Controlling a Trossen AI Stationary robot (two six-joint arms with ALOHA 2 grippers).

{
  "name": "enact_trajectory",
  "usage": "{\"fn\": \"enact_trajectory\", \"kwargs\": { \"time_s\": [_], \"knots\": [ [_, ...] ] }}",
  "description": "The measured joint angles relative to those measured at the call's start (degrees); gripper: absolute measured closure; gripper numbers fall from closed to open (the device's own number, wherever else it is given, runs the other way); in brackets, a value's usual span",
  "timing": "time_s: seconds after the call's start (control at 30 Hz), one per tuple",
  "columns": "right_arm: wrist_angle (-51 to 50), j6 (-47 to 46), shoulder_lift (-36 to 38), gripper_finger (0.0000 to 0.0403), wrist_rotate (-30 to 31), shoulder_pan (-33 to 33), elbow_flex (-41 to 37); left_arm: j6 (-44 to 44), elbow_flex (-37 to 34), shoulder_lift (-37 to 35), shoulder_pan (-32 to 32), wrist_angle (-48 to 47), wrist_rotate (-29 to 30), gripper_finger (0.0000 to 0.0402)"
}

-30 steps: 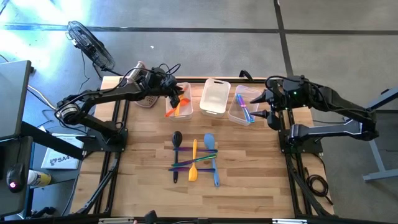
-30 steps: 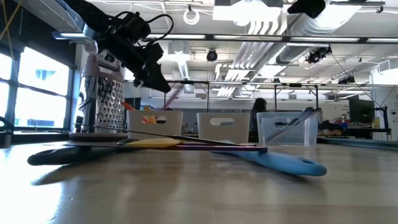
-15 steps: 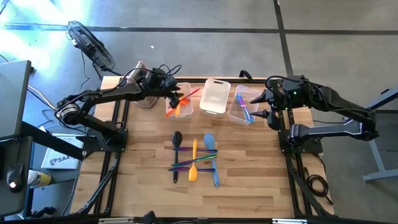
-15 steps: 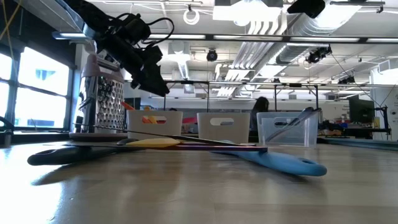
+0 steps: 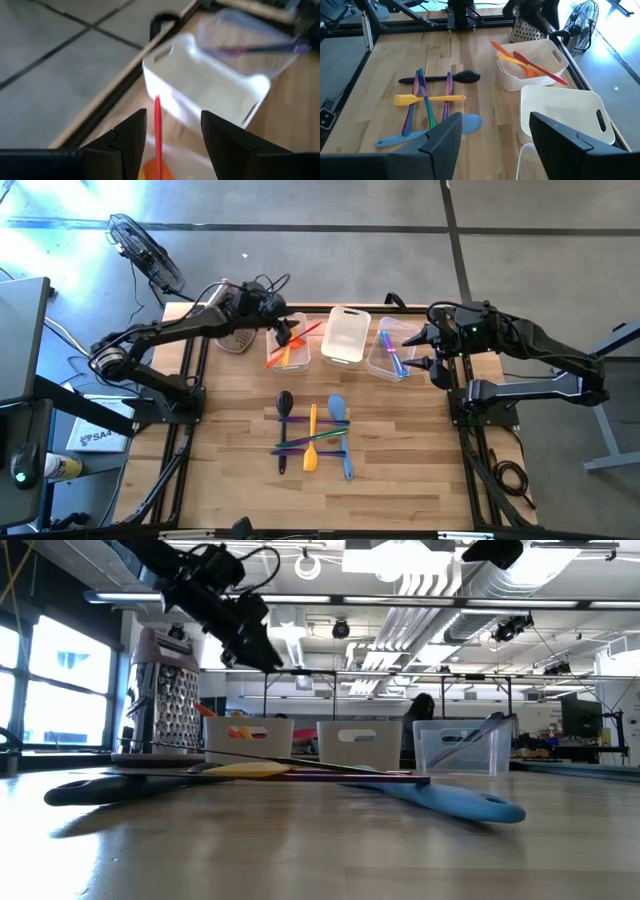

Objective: Pick & Place Kitchen Items
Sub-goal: Put the blue table knife into the transparent bin

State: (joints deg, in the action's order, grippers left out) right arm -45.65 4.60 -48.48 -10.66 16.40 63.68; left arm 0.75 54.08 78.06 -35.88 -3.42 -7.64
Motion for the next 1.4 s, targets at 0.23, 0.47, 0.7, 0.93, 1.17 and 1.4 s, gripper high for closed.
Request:
{"fn": "enact_trajectory", "kwargs": {
  "time_s": [0.23, 0.47, 0.7, 0.93, 1.17, 1.4],
  "knots": [
    [-0.93, 0.44, -0.61, 0.0176, 0.00, 0.00, 0.02, -4.96, 9.65, -1.89, 1.75, -9.16, -3.79, 0.0218],
    [-4.58, 1.23, -1.88, 0.0176, -1.79, 0.00, 0.00, -5.14, 19.44, -2.71, 8.98, -23.87, -3.04, 0.0218],
    [-5.64, 1.08, -4.47, 0.0176, -13.76, -0.07, 0.02, -5.72, 27.97, -2.71, 21.13, -37.04, 7.78, 0.0218],
    [-5.19, -0.44, -8.74, 0.0176, -21.96, -3.36, 0.00, -14.96, 32.64, -2.71, 35.77, -46.30, 18.83, 0.0218],
    [5.05, -0.05, -14.79, 0.0176, -16.14, -10.99, 0.00, -30.02, 32.68, -2.69, 49.22, -52.58, 25.99, 0.0218],
    [18.53, 0.18, -22.54, 0.0176, -5.85, -16.77, 0.00, -39.31, 32.66, -2.69, 59.01, -57.16, 33.79, 0.0218]
  ]
}}
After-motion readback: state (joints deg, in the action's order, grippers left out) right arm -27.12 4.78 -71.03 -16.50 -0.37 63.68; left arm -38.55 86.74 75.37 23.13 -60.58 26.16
